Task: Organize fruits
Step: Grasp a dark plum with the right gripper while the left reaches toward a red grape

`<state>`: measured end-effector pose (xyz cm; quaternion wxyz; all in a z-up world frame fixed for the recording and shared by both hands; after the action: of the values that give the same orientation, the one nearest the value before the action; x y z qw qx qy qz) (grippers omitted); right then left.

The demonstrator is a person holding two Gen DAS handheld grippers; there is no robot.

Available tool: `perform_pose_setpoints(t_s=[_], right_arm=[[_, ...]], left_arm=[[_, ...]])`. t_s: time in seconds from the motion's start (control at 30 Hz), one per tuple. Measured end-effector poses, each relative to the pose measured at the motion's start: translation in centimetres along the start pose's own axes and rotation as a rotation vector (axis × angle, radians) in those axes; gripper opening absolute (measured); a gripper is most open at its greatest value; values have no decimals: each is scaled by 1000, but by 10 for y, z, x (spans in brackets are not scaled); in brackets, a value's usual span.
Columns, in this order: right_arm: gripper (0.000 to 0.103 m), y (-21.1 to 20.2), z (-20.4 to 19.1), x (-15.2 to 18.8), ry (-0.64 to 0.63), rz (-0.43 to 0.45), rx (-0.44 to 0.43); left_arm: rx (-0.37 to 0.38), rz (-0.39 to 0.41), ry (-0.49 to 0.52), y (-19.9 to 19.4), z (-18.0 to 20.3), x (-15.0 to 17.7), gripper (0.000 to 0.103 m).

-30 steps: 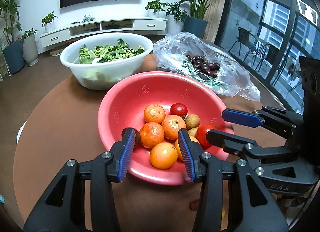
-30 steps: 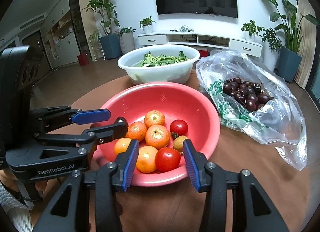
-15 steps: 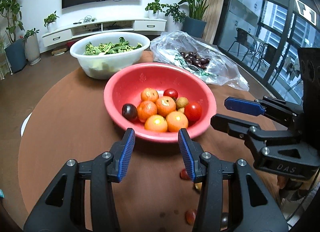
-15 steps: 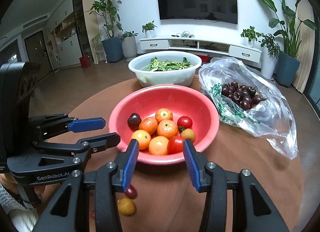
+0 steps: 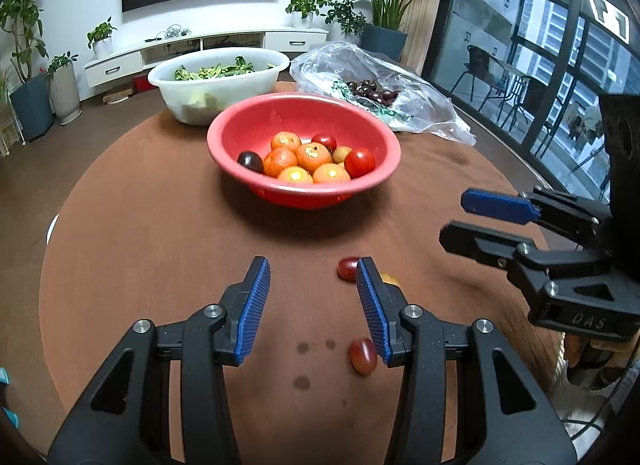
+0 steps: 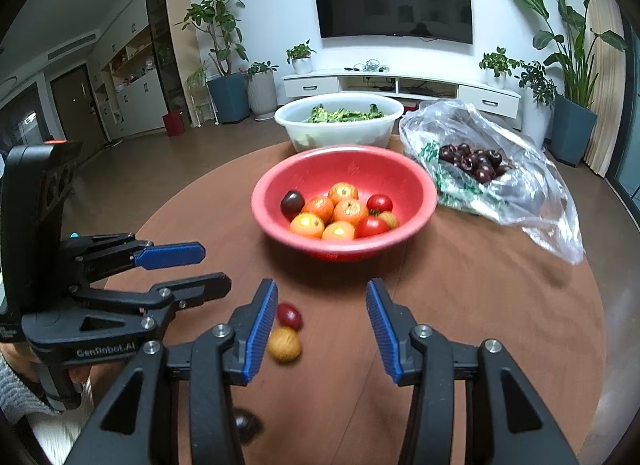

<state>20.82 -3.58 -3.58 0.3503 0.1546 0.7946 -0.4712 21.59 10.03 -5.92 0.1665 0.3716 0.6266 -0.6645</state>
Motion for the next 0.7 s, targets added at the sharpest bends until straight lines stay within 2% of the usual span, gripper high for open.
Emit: perform_pose_setpoints(t_s=[0.27,0.57,0.7], right_arm=[[50,-12,-9,40,3,-33,-22],[50,-4,-23,84,-25,-108,-49],[50,0,-27,94,-34,-131,-55]], left_arm=[[14,-12,18,-12,17,21,43],[20,-48,46,-7,36,42,44],[26,-61,52,-2,41,47,44]])
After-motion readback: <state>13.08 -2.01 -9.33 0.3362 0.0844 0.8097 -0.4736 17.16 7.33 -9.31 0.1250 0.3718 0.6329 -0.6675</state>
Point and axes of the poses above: each gripper's, at about its wrist camera, not at the fingertips, and y roughly the way its jaws point, z to its right, x to its underside, the point moved 10 cm from there along y, roughly the way its jaws point, and after that the axes turned 15 degrees about y, right-handed, at the moved point
